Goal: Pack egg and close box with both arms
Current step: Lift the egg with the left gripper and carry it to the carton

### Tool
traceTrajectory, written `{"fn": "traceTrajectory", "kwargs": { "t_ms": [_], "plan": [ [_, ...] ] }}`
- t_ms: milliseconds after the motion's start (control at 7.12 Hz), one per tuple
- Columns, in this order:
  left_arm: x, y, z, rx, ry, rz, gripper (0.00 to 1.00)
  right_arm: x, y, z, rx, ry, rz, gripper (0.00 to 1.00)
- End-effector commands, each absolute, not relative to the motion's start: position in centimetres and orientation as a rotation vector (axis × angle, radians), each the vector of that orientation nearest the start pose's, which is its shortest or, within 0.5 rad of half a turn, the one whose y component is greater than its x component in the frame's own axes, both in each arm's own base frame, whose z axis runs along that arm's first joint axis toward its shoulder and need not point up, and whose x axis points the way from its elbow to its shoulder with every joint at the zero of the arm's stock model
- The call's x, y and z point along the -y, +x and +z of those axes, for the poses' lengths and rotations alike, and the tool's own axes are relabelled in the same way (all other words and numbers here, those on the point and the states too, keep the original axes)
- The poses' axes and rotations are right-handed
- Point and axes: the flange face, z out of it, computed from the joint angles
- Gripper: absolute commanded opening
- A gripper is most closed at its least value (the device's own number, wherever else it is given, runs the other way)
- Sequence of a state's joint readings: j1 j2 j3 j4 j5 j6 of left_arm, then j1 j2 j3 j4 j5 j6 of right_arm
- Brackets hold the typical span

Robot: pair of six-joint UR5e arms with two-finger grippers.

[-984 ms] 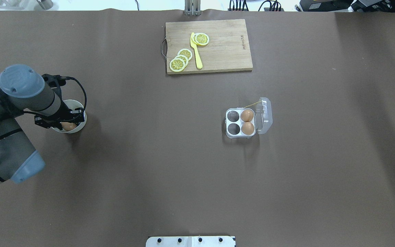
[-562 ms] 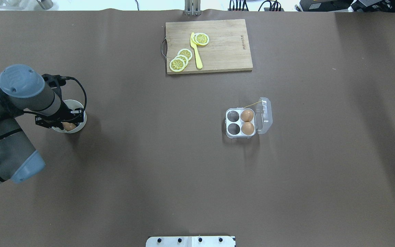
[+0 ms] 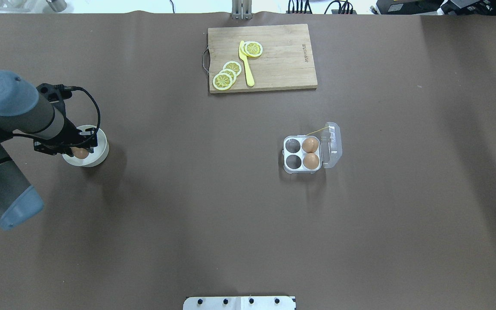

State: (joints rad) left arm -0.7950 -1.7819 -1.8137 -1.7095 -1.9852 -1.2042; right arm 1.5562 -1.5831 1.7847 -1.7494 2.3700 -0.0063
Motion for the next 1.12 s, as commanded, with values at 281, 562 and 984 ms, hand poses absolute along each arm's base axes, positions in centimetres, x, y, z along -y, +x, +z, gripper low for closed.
{"fn": "traceTrajectory", "kwargs": {
  "t_ms": [281, 562, 984],
  "plan": [
    [50.1, 32.9, 29.6, -0.850, 0.137, -0.428, 0.00, 48.4, 5.4, 57.3, 0.801, 0.020, -0.023, 1.00],
    [48.5, 38.9, 21.1, -0.951, 0.204, -0.441, 0.00, 48.4, 5.3, 57.0, 0.815, 0.026, -0.026, 1.00],
    [40.9, 50.9, 16.3, -0.985, 0.369, -0.442, 0.00, 48.5, 5.1, 57.1, 0.824, 0.021, -0.026, 1.00]
  ]
}}
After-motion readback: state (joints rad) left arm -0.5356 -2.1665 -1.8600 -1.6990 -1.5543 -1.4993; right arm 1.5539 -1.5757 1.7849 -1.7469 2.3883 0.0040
